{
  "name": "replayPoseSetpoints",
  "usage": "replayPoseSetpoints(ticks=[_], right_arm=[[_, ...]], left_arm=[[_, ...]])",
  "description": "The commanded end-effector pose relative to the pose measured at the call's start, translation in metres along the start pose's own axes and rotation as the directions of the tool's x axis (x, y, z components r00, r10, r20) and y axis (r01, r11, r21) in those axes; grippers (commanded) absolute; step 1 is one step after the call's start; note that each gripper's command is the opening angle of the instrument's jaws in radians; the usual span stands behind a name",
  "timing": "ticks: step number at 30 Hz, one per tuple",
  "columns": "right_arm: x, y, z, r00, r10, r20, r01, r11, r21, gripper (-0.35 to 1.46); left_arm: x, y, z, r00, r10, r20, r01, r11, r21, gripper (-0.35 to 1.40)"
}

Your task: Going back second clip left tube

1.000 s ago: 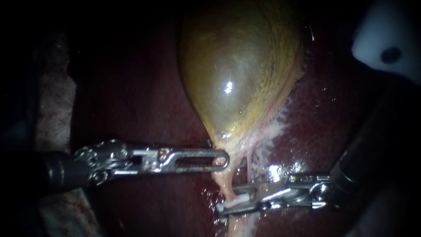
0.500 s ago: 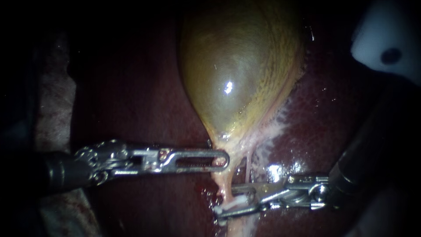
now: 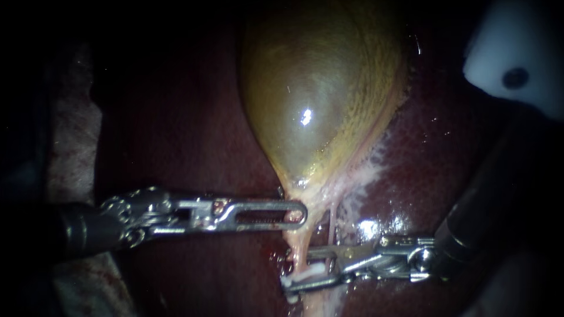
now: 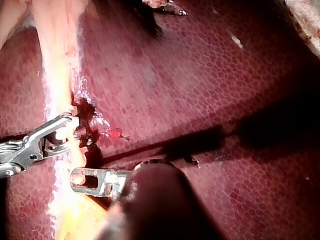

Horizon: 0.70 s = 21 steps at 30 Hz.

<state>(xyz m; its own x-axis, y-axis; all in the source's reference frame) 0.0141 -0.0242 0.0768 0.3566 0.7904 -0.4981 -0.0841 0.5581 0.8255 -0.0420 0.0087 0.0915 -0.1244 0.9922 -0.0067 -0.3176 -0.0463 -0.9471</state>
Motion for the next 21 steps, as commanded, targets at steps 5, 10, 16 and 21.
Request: replayPoseSetpoints(ticks=[5, 10, 16, 21], right_arm=[[0.0000, 0.0002, 0.0007, 1.000, 0.000, -0.001, 0.000, 1.000, -0.002, 0.54], [0.0000, 0.0003, 0.0007, 1.000, 0.000, -0.001, 0.000, 1.000, -0.002, 0.54], [0.0000, 0.0002, 0.0000, 1.000, 0.000, 0.001, 0.000, 1.000, 0.002, 0.54], [0.0001, 0.0001, -0.0012, 1.000, -0.006, 0.005, 0.005, 1.000, 0.008, 0.54]], left_arm=[[0.0000, 0.0000, 0.0002, 1.0000, 0.000, 0.001, 0.000, 1.000, -0.001, -0.35], [0.0000, 0.0000, 0.0002, 1.0000, 0.000, 0.001, 0.000, 1.000, -0.001, -0.35], [0.0000, 0.0000, 0.0002, 1.0000, 0.000, 0.001, 0.000, 1.000, -0.001, -0.35], [-0.0001, 0.0000, 0.0002, 1.0000, 0.000, 0.001, 0.000, 1.000, -0.001, -0.35]])
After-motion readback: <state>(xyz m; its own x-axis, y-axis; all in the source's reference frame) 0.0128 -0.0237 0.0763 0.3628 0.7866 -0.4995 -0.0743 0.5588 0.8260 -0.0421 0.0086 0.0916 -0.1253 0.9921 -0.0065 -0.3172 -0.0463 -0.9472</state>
